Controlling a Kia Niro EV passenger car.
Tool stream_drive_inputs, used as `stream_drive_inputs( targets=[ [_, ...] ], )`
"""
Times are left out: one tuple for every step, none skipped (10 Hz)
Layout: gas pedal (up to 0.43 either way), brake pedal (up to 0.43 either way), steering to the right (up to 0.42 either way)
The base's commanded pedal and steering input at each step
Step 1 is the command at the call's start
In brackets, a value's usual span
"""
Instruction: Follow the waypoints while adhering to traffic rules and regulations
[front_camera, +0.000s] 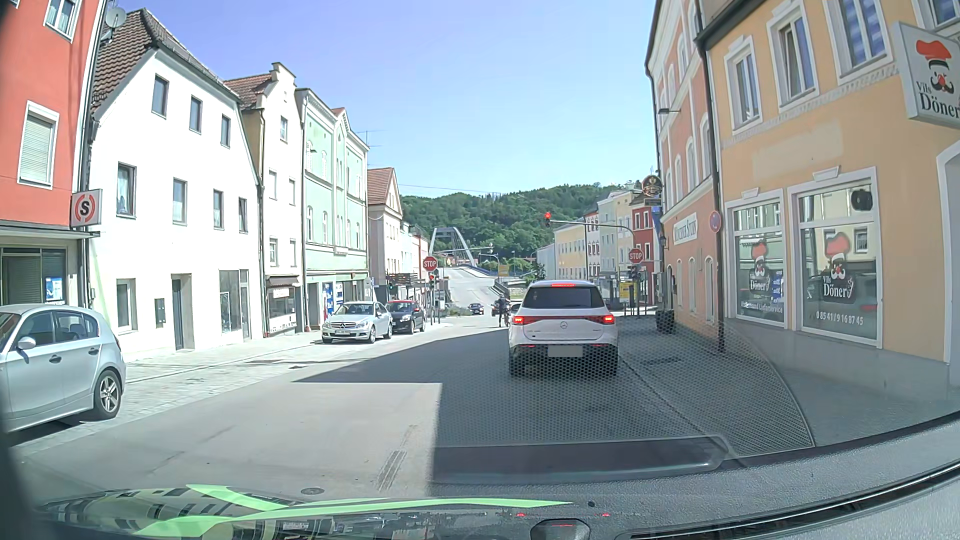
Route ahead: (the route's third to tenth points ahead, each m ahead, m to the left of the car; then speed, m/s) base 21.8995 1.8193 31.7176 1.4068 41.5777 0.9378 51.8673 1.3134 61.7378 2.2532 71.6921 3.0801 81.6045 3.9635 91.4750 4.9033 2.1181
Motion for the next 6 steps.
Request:
stream_drive_inputs(
  targets=[
    [0.0,0.14,0.016],
    [0.0,0.146,0.016],
    [0.0,0.146,0.016],
    [0.0,0.146,0.016],
    [0.0,0.146,0.016],
    [0.0,0.146,0.019]
  ],
)
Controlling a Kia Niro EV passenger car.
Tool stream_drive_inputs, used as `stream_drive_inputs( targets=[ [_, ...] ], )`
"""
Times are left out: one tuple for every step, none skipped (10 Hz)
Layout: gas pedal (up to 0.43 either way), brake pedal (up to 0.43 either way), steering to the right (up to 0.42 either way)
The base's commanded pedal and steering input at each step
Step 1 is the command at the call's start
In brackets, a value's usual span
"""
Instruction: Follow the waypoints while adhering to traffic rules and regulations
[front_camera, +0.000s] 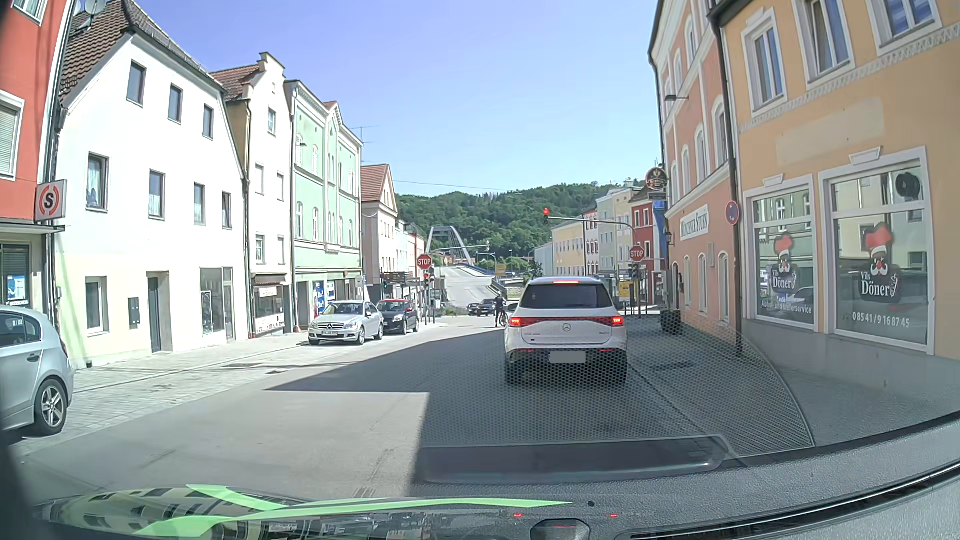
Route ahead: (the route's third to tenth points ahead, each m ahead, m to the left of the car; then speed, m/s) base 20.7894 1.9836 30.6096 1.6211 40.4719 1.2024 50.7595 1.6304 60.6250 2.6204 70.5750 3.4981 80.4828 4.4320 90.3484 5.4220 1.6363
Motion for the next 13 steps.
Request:
stream_drive_inputs(
  targets=[
    [0.0,0.146,0.023],
    [0.0,0.146,0.027],
    [0.0,0.146,0.028],
    [0.0,0.14,0.028],
    [0.0,0.122,0.028],
    [0.0,0.098,0.028],
    [0.0,0.098,0.028],
    [0.0,0.098,0.028],
    [0.0,0.098,0.028],
    [0.0,0.098,0.028],
    [0.0,0.098,0.028],
    [0.0,0.091,0.028],
    [0.0,0.079,0.028]
  ],
)
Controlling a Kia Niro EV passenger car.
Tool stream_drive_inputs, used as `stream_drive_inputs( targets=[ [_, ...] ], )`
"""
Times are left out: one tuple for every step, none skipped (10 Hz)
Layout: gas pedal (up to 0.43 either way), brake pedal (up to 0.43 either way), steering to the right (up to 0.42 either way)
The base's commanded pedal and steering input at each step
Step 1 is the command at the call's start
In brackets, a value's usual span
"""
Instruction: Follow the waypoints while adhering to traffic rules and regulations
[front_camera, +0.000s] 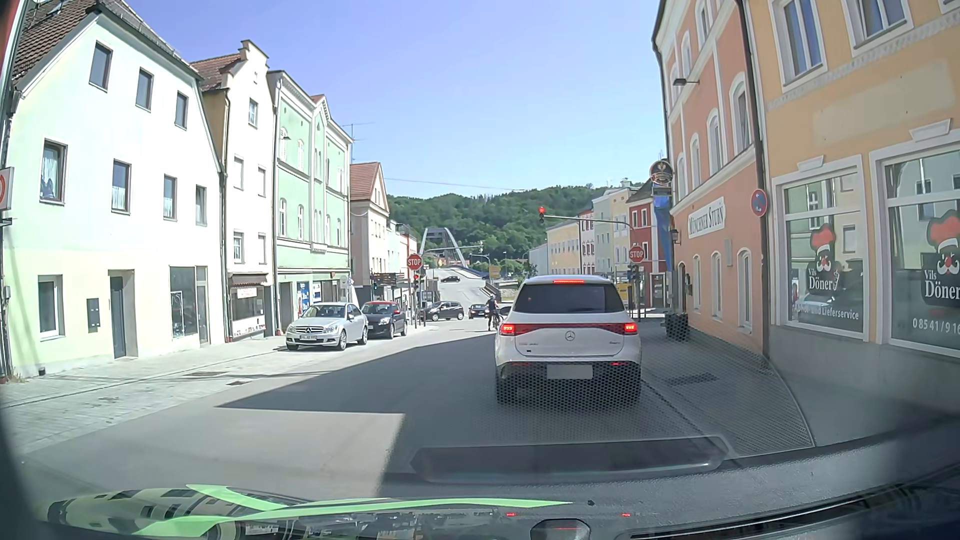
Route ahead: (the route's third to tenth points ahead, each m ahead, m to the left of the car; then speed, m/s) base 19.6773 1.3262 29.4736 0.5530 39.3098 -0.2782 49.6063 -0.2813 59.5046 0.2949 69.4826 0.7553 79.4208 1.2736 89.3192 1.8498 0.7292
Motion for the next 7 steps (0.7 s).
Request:
stream_drive_inputs(
  targets=[
    [0.0,0.079,0.028],
    [0.0,0.091,0.023],
    [0.0,0.104,0.017],
    [0.0,0.116,0.015],
    [0.0,0.122,0.015],
    [0.0,0.128,0.015],
    [0.0,0.134,0.015]
  ],
)
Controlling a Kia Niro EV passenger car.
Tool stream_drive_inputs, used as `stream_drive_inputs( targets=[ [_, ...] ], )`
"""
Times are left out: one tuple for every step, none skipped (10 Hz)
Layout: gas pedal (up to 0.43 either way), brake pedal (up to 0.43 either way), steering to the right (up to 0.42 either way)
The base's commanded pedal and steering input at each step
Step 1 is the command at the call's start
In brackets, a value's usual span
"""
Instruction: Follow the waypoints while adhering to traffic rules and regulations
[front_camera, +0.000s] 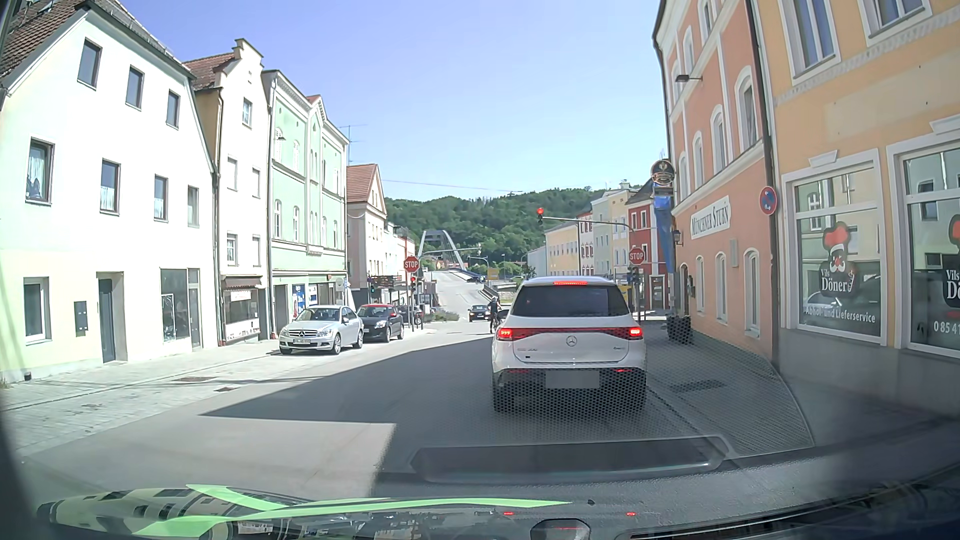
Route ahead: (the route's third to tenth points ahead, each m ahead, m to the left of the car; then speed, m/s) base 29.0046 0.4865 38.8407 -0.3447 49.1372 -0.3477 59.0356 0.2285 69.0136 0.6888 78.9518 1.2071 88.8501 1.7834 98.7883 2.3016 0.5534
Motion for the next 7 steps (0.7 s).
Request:
stream_drive_inputs(
  targets=[
    [0.0,0.128,0.015],
    [0.0,0.122,0.015],
    [0.0,0.122,0.015],
    [0.0,0.122,0.015],
    [0.0,0.128,0.015],
    [0.0,0.128,0.015],
    [0.0,0.128,0.015]
  ],
)
